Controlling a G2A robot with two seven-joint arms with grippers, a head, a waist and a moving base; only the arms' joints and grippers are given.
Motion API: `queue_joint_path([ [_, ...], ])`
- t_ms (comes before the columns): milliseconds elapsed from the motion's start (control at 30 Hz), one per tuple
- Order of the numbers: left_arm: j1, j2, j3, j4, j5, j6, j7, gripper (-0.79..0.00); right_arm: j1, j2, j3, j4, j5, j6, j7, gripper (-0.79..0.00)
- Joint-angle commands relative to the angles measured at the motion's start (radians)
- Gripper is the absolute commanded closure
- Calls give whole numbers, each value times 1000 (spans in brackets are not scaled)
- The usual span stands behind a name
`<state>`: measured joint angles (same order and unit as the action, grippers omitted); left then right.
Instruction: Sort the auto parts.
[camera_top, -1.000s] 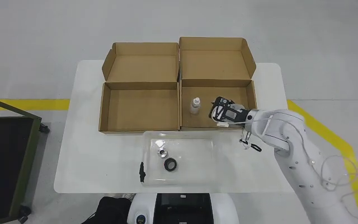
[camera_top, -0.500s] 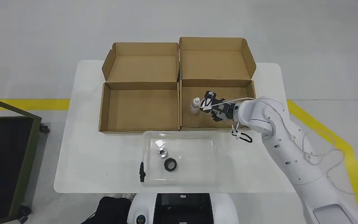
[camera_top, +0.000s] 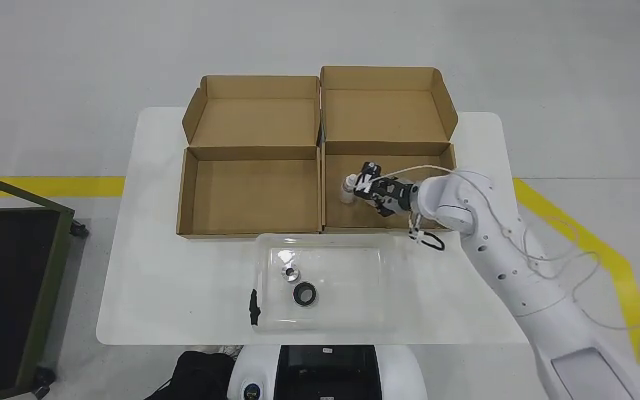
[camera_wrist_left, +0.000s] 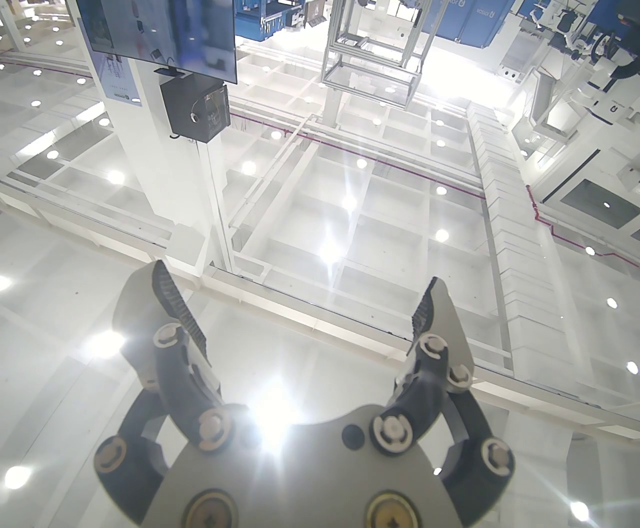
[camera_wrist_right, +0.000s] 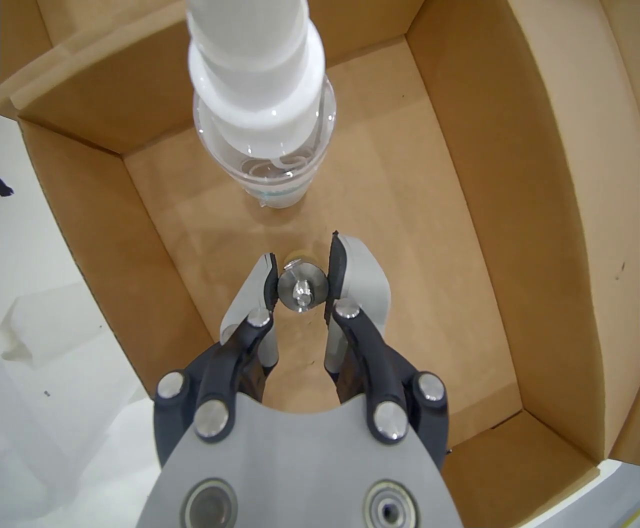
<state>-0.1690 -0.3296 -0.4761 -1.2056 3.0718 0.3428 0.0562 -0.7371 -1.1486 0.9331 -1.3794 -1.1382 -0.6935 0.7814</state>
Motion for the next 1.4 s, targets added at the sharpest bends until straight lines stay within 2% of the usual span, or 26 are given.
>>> queue_joint_path([
  [0, 0, 0, 0, 0, 0, 0, 0, -785, 4, -1, -3, 0, 1, 4, 1, -705],
  [33, 0, 0, 0, 0, 0, 0, 0, -785, 5, -1, -3, -3, 0, 8, 3, -785],
  [167, 0, 0, 0, 0, 0, 0, 0, -785, -7, 6, 21, -44, 1, 19, 17, -785],
  [300, 0, 0, 0, 0, 0, 0, 0, -785, -53, 23, 77, -146, 19, 16, 21, -785],
  [500, 0, 0, 0, 0, 0, 0, 0, -785, -180, 56, 175, -389, -11, 34, 81, -785],
  [667, 0, 0, 0, 0, 0, 0, 0, -785, -295, 73, 218, -560, -16, 36, 66, -785],
  [933, 0, 0, 0, 0, 0, 0, 0, -785, -373, 76, 148, -662, -32, -25, -3, -785],
  [1367, 0, 0, 0, 0, 0, 0, 0, -785, -386, 65, -8, -628, -65, -81, -26, -785],
])
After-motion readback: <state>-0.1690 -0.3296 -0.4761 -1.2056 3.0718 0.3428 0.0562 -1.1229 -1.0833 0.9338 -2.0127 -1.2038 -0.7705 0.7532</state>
